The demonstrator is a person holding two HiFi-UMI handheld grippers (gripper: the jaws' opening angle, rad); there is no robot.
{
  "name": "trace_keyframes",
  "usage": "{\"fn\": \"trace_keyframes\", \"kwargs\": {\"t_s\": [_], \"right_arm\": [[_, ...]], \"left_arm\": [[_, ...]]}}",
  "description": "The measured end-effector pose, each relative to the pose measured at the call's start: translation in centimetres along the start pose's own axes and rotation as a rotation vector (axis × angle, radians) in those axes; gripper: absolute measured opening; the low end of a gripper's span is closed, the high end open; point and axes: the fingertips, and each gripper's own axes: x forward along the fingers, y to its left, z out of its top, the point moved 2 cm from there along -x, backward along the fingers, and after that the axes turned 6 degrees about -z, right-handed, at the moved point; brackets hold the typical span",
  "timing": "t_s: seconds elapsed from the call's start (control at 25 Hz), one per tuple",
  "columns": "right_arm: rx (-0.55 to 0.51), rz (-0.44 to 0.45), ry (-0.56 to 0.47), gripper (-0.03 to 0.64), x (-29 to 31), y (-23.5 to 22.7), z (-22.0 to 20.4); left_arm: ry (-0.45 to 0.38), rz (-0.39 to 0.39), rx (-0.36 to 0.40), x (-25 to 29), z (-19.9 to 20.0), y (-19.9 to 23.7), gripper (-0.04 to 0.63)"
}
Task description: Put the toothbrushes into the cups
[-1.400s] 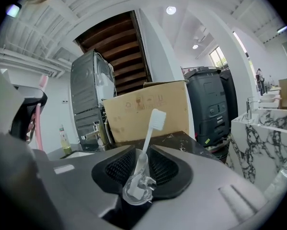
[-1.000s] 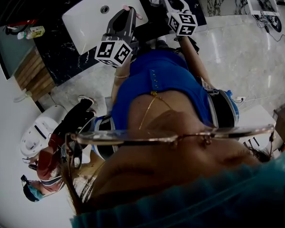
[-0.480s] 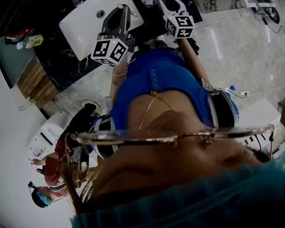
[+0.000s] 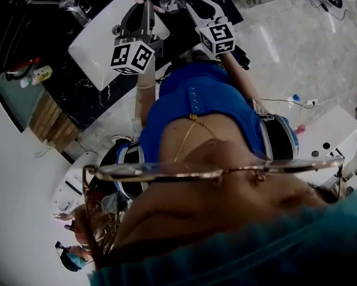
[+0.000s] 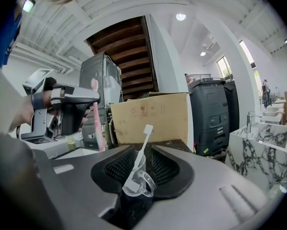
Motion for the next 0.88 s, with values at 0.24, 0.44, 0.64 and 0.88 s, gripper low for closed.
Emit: {"fn": "trace_keyframes", "kwargs": {"t_s": [0.24, 0.44, 0.64, 0.88], "right_arm": [[-0.047, -0.016, 0.008, 0.104, -0.3, -0.7, -0.1], [-0.058, -0.048, 0.018, 0.103, -0.4, -1.2, -0.4], [-0.047, -0.074, 0.031, 0.103, -0.5, -1.8, -0.8], [-0.029, -0.109, 0.053, 0.1, -0.8, -2.7, -1.5]], "left_arm": [[0.051, 0.001, -0.004, 3.3, -2.6, 1.1, 0.014], [0.137, -0.003, -0.015, 5.2, -6.3, 1.9, 0.014], [0.205, -0.006, -0.055, 6.3, -9.2, 2.8, 0.014], [0.193, 0.022, -0.112, 7.0, -10.0, 4.1, 0.015]]}}
